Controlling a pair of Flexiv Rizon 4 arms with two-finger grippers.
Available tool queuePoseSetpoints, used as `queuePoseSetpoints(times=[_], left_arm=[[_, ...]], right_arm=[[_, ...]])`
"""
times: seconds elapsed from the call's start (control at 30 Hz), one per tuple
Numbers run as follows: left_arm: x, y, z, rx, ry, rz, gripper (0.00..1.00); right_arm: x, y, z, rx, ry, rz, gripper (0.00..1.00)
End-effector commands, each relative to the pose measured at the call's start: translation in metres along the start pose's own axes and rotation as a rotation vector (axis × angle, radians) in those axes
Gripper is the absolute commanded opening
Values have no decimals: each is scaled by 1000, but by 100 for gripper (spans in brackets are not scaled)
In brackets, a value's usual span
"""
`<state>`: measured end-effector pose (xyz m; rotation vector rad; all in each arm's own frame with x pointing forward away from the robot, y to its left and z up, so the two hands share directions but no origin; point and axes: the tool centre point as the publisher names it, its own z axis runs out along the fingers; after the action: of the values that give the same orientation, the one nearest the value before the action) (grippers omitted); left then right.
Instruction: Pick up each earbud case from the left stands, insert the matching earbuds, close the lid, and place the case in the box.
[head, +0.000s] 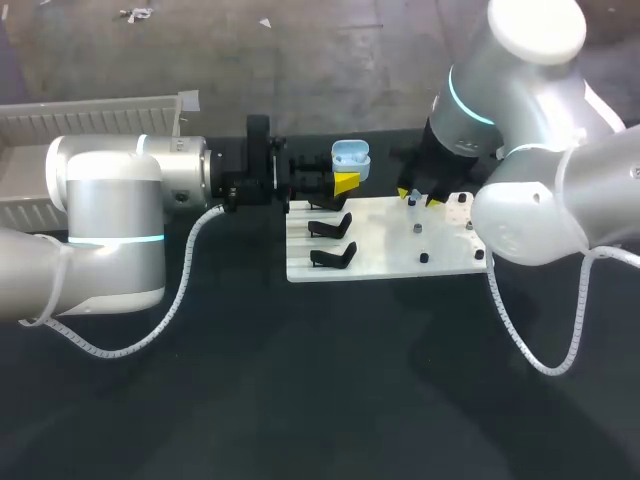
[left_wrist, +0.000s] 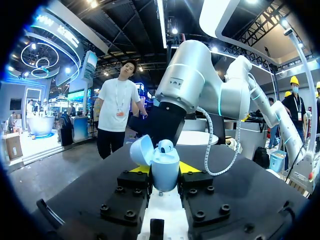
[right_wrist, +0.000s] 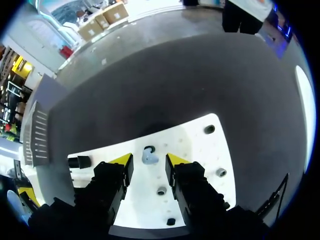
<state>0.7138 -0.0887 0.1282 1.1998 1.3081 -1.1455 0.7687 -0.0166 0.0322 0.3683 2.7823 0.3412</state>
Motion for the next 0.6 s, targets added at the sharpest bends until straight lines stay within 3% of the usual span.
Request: queuePoseSetpoints(times=[0.03,0.6], left_arm=[[1,-2,0,-7,-6,5,0],[1,-2,0,-7,-6,5,0]], right_arm=[[-3,2,5,5,7,1,38],[-4,2,8,7,13,10,31]])
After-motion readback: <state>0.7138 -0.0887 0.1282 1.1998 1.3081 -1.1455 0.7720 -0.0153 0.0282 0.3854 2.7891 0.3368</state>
